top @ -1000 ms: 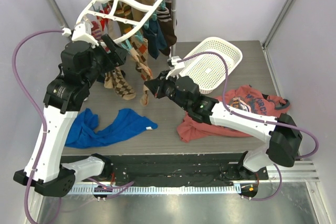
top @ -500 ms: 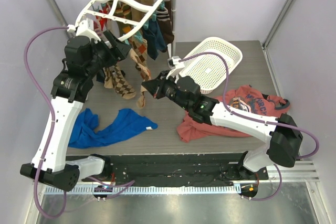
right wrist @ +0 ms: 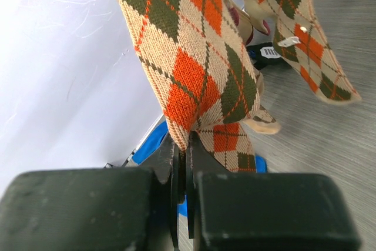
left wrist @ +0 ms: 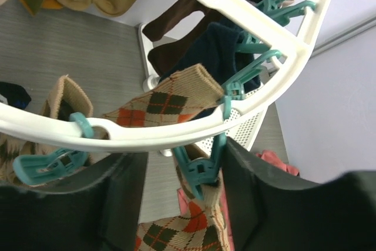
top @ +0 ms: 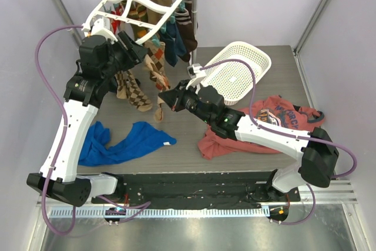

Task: Remove the socks clipped to the hanger

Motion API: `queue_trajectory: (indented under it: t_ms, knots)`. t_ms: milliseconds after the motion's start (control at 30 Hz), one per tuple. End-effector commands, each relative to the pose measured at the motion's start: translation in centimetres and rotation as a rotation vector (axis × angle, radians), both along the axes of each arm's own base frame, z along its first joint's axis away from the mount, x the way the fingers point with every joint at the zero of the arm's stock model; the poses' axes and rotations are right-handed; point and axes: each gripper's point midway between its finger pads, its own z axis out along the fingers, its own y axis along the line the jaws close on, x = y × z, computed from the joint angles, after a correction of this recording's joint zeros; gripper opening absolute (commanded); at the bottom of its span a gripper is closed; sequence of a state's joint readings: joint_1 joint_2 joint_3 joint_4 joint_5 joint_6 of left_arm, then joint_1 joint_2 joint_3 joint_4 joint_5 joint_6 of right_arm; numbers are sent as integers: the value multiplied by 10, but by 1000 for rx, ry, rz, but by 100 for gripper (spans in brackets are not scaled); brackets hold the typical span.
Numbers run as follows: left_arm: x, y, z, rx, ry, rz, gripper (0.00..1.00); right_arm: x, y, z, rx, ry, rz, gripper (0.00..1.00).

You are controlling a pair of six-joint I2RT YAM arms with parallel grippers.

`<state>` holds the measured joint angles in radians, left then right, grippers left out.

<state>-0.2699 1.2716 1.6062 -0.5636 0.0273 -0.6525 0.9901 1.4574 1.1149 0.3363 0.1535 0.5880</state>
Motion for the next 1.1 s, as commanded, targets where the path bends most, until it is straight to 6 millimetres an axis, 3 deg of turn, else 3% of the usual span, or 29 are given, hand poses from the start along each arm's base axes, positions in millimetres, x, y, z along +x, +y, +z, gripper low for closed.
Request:
queue_trajectory:
  t_ms: [0, 67, 167, 200, 533, 700, 933, 967, 1033, 1067]
  knots:
    - [0, 3, 29, -21, -98, 13, 44, -1, 0, 19, 53, -39, -1, 1]
    - [1, 2, 29, -19, -99, 9, 35, -1, 0, 20, 56, -37, 1, 1]
    - [2, 2, 24, -11, -74, 6, 2, 0, -2, 16, 48, -15, -11, 1]
    - [2, 2, 24, -8, -70, 8, 0, 0, -5, 15, 35, -9, -19, 1]
    - [-3, 4, 11, 19, -32, -3, 0, 6, -53, 11, -54, -3, -190, 1]
    - [-9, 4, 5, 41, -14, -25, 1, 28, -101, 19, -130, -30, -353, 1]
    - [-22, 10, 5, 78, -17, -26, 13, 103, -204, 5, -199, 18, -620, 3]
    - [-23, 11, 3, 82, -15, -25, 16, 117, -229, 2, -205, 28, -680, 4]
    - [-27, 14, 3, 89, -20, -16, 18, 135, -239, -11, -225, 58, -685, 7]
    - [-28, 15, 1, 93, -19, -15, 19, 148, -256, -13, -227, 68, -714, 8]
